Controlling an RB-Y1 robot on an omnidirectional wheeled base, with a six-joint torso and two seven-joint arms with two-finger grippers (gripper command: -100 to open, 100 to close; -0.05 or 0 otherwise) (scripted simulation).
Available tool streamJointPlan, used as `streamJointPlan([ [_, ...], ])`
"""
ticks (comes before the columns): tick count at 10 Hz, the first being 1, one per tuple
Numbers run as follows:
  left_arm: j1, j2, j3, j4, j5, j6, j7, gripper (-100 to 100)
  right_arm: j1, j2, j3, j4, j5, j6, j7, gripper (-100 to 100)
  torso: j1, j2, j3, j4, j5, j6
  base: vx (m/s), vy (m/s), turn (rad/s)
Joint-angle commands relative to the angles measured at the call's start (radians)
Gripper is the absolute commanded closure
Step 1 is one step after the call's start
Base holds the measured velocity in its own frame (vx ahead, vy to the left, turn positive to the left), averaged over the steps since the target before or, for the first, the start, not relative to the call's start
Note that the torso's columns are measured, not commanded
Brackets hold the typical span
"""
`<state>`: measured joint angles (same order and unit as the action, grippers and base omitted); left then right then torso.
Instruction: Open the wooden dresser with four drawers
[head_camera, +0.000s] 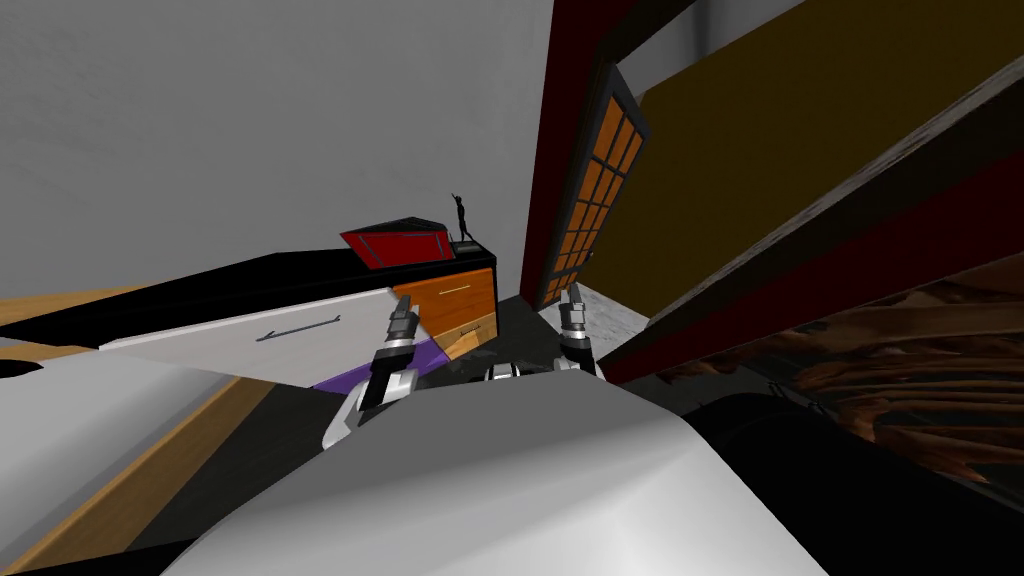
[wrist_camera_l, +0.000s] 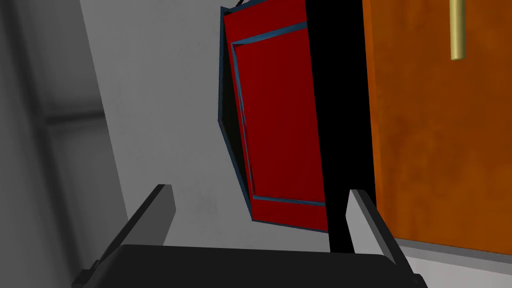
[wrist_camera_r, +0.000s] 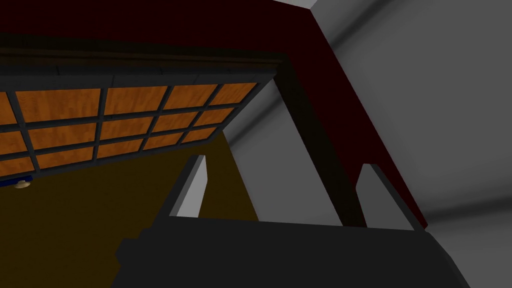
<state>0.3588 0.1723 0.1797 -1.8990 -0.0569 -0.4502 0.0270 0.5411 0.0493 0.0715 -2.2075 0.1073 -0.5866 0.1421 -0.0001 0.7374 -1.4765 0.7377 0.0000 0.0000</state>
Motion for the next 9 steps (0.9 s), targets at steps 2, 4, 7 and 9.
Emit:
streamJointPlan([
  [2, -0.021, -0.001, 0.026, 0.068, 0.012, 0.023, -0.009, -100, 0.000, 0.000, 0.000, 0.000, 0.000, 0.000, 0.000, 0, 0.000, 0.001, 0.001, 0.001, 0.000, 0.000, 0.142, -0.088, 0.047],
  [4, -0.033, -0.012, 0.039, 0.104, 0.017, 0.037, -0.015, -100, 0.000, 0.000, 0.000, 0.000, 0.000, 0.000, 0.000, 0, 0.002, 0.002, 0.001, 0.001, 0.001, 0.000, 0.125, -0.063, 0.052],
  [7, -0.051, -0.047, 0.058, 0.153, 0.025, 0.058, -0.024, -100, 0.000, 0.000, 0.000, 0.000, 0.000, 0.000, 0.000, 0, -0.003, 0.000, 0.000, 0.000, -0.001, 0.000, 0.148, -0.110, 0.045],
  [9, -0.061, -0.085, 0.069, 0.182, 0.029, 0.070, -0.029, -100, 0.000, 0.000, 0.000, 0.000, 0.000, 0.000, 0.000, 0, 0.001, 0.001, 0.000, 0.000, 0.000, 0.000, 0.130, -0.082, 0.047],
])
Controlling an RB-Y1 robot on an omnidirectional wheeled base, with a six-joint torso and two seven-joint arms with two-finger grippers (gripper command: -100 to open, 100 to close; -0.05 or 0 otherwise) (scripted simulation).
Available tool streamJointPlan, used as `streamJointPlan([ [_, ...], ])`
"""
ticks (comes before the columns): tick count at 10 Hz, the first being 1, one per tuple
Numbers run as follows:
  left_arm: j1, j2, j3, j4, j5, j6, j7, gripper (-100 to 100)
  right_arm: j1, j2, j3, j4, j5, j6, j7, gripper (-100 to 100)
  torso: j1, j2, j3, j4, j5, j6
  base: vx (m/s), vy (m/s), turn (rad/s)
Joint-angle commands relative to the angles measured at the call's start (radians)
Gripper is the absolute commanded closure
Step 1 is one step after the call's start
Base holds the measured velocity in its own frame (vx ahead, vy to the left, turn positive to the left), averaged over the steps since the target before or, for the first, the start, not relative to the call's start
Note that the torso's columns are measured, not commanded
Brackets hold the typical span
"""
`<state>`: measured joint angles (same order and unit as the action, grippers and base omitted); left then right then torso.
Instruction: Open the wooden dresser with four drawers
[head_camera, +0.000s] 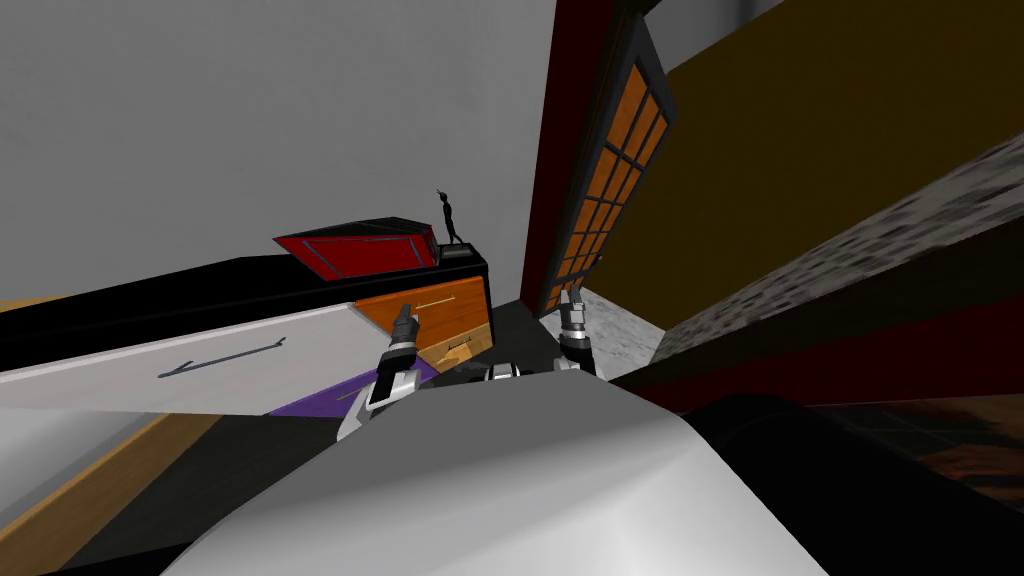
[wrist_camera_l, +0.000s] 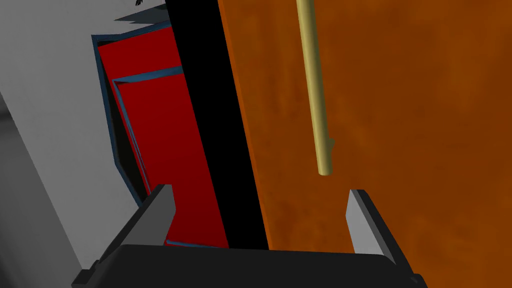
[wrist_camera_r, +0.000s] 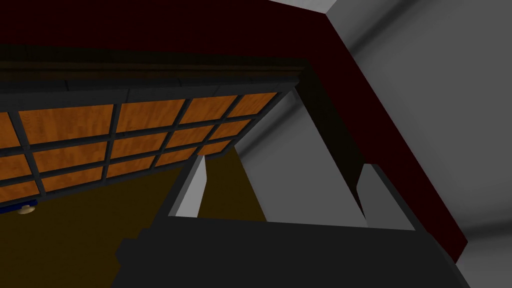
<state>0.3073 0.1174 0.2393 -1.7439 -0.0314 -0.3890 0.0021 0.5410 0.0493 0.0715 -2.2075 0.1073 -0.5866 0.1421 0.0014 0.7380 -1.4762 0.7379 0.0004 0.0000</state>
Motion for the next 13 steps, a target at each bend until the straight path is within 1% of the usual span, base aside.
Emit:
streamJointPlan([
  [1, -0.014, -0.056, 0.014, 0.039, 0.006, 0.013, -0.007, -100, 0.000, 0.000, 0.000, 0.000, 0.000, 0.000, 0.000, 0, 0.000, 0.002, 0.001, 0.001, 0.000, 0.000, 0.103, -0.068, 0.042],
  [4, -0.022, -0.145, 0.023, 0.062, 0.010, 0.023, -0.011, -100, 0.000, 0.000, 0.000, 0.000, 0.000, 0.000, 0.000, 0, -0.001, 0.002, 0.001, 0.001, 0.000, 0.000, 0.078, -0.042, 0.023],
  [5, -0.023, -0.163, 0.024, 0.065, 0.010, 0.024, -0.011, -100, 0.000, 0.000, 0.000, 0.000, 0.000, 0.000, 0.000, 0, -0.001, 0.002, 0.001, 0.001, 0.000, 0.000, 0.030, -0.022, 0.009],
  [6, -0.024, -0.147, 0.024, 0.065, 0.011, 0.023, -0.009, -100, 0.000, 0.000, 0.000, 0.000, 0.000, 0.000, 0.000, 0, 0.000, 0.002, 0.001, 0.001, 0.000, 0.000, 0.012, -0.009, 0.001],
  [7, -0.024, -0.148, 0.028, 0.037, 0.011, 0.052, -0.008, -100, 0.000, 0.000, 0.000, 0.000, 0.000, 0.000, 0.000, 0, 0.000, 0.002, 0.001, 0.001, 0.000, 0.000, 0.047, 0.015, -0.024],
  [8, -0.024, -0.147, 0.030, 0.024, 0.011, 0.065, -0.008, -100, 0.000, 0.000, 0.000, 0.000, 0.000, 0.000, 0.000, 0, 0.000, -0.001, 0.000, 0.000, 0.000, 0.000, 0.088, 0.028, -0.026],
  [9, -0.024, -0.146, 0.029, 0.033, 0.012, 0.054, -0.008, -100, 0.000, 0.000, 0.000, 0.000, 0.000, 0.000, 0.000, 0, 0.000, -0.003, -0.002, -0.001, 0.000, 0.000, 0.042, 0.014, -0.005],
  [10, -0.024, -0.149, 0.025, 0.060, 0.011, 0.028, -0.009, 100, 0.000, 0.000, 0.000, 0.000, 0.000, 0.000, 0.000, 0, -0.002, 0.000, 0.000, 0.000, 0.000, 0.000, -0.034, -0.007, 0.045],
  [11, -0.024, -0.150, 0.026, 0.046, 0.010, 0.045, -0.009, 100, 0.000, 0.000, 0.000, 0.000, 0.000, 0.000, 0.000, 0, -0.003, 0.004, 0.003, 0.001, -0.001, 0.000, -0.014, 0.001, 0.016],
  [12, -0.021, -0.148, 0.022, 0.025, 0.010, 0.050, -0.007, 100, -0.001, 0.000, 0.000, 0.000, 0.000, 0.000, 0.000, 0, 0.001, -0.001, 0.001, -0.005, 0.004, 0.001, -0.111, -0.085, 0.010],
  [13, -0.019, -0.148, 0.021, 0.021, 0.009, 0.054, -0.007, 100, -0.001, 0.000, 0.000, 0.000, 0.000, 0.000, 0.000, 0, -0.003, 0.001, 0.001, -0.004, 0.003, 0.001, -0.172, -0.063, 0.020],
])
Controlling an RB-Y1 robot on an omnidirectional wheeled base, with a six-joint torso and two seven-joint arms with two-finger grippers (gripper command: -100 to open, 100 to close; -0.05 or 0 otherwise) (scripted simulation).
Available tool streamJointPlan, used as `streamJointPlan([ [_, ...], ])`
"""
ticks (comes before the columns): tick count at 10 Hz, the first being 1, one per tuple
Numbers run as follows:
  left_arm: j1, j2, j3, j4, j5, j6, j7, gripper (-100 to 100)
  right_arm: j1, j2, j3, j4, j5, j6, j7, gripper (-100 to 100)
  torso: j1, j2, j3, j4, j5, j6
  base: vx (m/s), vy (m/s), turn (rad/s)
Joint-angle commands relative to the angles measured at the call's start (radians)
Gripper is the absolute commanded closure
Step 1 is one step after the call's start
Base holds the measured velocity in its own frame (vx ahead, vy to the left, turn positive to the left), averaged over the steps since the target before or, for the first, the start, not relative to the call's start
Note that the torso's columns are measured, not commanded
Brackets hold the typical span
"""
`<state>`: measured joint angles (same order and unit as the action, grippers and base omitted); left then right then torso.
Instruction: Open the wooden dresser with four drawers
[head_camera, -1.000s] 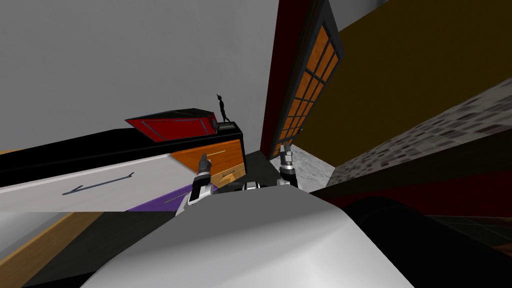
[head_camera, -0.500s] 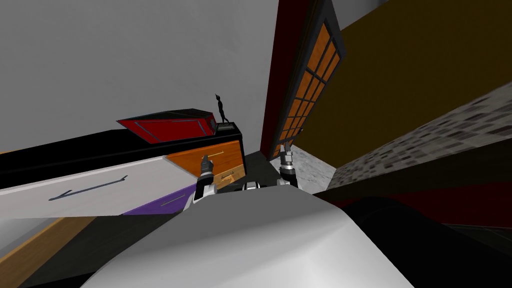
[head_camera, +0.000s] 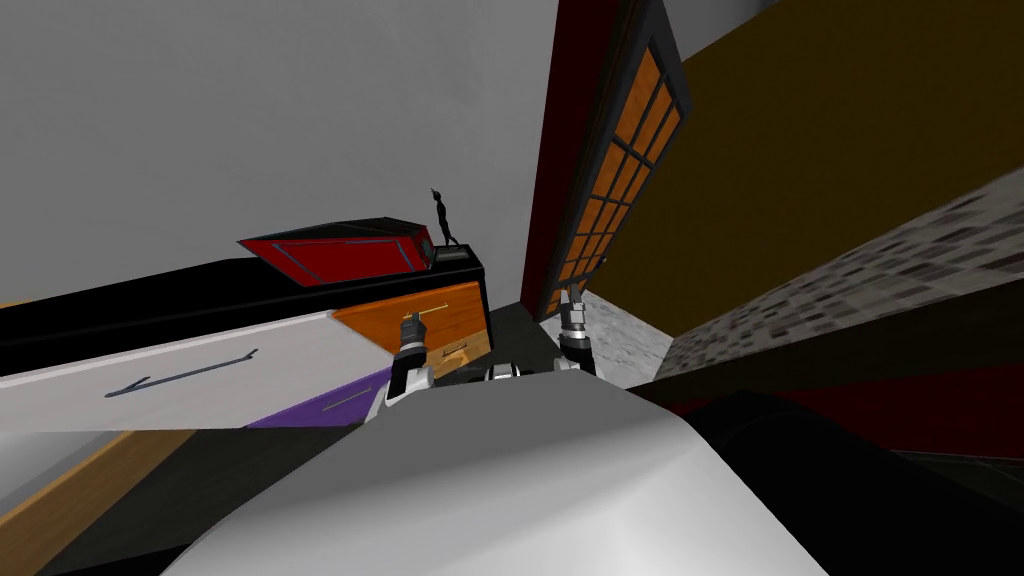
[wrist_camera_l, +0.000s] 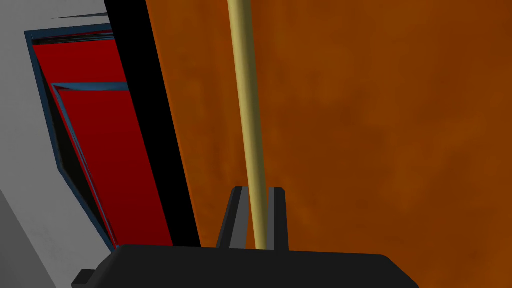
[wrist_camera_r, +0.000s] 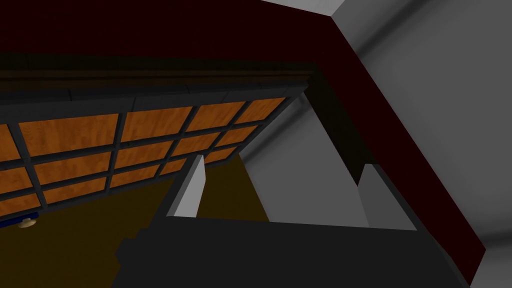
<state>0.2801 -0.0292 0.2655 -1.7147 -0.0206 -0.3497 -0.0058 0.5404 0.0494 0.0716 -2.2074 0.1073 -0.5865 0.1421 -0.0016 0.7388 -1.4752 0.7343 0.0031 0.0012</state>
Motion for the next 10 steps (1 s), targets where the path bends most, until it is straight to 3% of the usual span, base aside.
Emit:
streamJointPlan([
  [1, 0.013, -0.001, -0.008, -0.016, -0.002, 0.023, 0.002, 100, 0.000, 0.000, 0.000, 0.000, 0.000, 0.000, 0.000, 0, 0.001, 0.001, 0.001, 0.001, -0.001, 0.000, -0.178, -0.045, -0.010],
  [9, 0.038, -0.002, -0.022, -0.046, -0.004, 0.032, 0.007, 100, 0.000, 0.000, 0.000, 0.000, 0.000, 0.000, 0.000, 0, 0.005, -0.002, -0.001, 0.002, -0.001, -0.002, -0.146, -0.055, 0.004],
  [10, 0.047, -0.001, -0.022, -0.093, -0.004, 0.077, 0.011, -100, 0.000, 0.000, 0.000, 0.000, 0.000, 0.000, 0.000, 0, 0.006, -0.007, -0.004, 0.003, -0.003, -0.002, -0.024, -0.015, -0.034],
])
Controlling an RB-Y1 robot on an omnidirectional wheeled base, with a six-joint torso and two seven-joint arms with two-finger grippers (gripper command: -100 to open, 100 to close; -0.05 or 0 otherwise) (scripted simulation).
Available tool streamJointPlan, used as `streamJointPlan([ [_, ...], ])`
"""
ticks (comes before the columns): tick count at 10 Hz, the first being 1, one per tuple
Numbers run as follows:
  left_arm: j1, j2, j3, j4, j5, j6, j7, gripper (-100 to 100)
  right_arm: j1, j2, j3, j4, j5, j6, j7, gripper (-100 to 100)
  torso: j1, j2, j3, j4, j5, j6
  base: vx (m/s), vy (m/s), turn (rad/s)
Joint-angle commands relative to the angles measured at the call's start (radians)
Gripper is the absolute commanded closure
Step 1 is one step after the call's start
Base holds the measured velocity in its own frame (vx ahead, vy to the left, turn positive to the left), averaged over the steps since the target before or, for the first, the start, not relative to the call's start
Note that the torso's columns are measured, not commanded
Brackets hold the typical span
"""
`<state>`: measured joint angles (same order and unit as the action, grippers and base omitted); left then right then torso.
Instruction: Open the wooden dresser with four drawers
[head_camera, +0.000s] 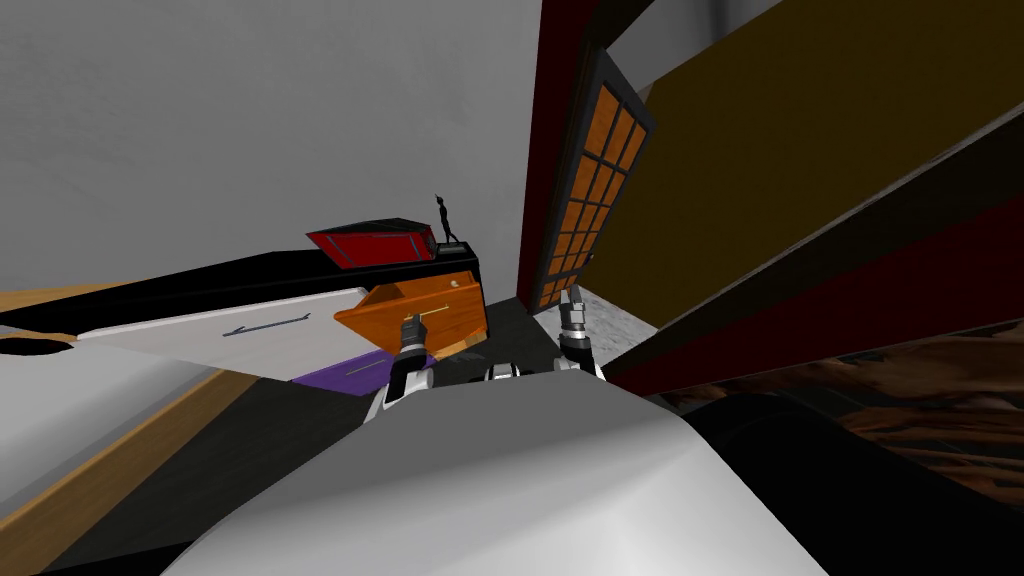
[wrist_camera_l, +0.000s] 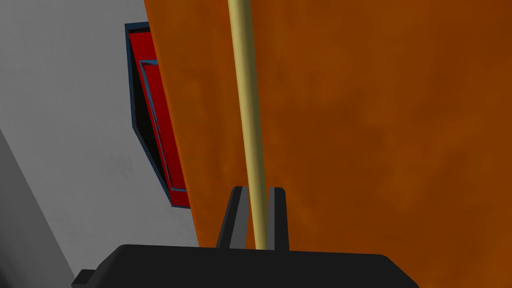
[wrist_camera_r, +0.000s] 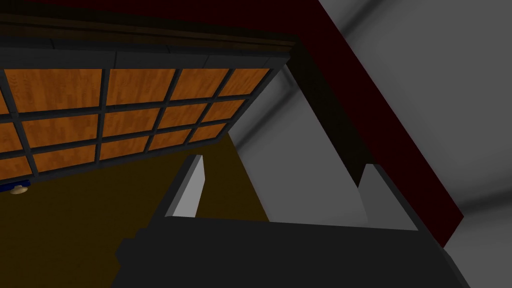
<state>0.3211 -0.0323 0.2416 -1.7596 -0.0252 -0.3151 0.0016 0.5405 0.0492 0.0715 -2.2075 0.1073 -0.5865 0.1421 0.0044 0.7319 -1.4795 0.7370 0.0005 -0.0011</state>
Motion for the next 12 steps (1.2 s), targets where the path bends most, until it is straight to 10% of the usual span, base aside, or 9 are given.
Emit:
streamJointPlan([
  [1, 0.010, 0.003, 0.003, -0.072, 0.001, 0.064, 0.005, -100, 0.000, 0.000, 0.000, 0.000, 0.000, 0.000, 0.000, 0, -0.001, -0.001, -0.001, 0.000, 0.000, 0.001, -0.005, -0.004, -0.021],
  [9, 0.032, 0.005, 0.007, -0.227, 0.001, 0.196, 0.012, -100, 0.000, 0.000, 0.000, 0.000, 0.000, 0.000, 0.000, 0, -0.004, 0.006, 0.004, 0.001, -0.001, 0.001, 0.001, -0.004, -0.016],
  [10, 0.033, 0.004, 0.007, -0.229, 0.000, 0.202, 0.012, 0, 0.000, 0.000, 0.000, 0.000, 0.000, 0.000, 0.000, 0, -0.005, 0.006, 0.004, 0.001, -0.001, 0.001, 0.000, 0.000, 0.000],
  [12, 0.033, 0.004, 0.007, -0.229, 0.000, 0.202, 0.012, 0, 0.000, 0.000, 0.000, 0.000, 0.000, 0.000, 0.000, 0, -0.005, 0.006, 0.004, 0.001, -0.001, 0.001, 0.000, 0.000, 0.000],
])
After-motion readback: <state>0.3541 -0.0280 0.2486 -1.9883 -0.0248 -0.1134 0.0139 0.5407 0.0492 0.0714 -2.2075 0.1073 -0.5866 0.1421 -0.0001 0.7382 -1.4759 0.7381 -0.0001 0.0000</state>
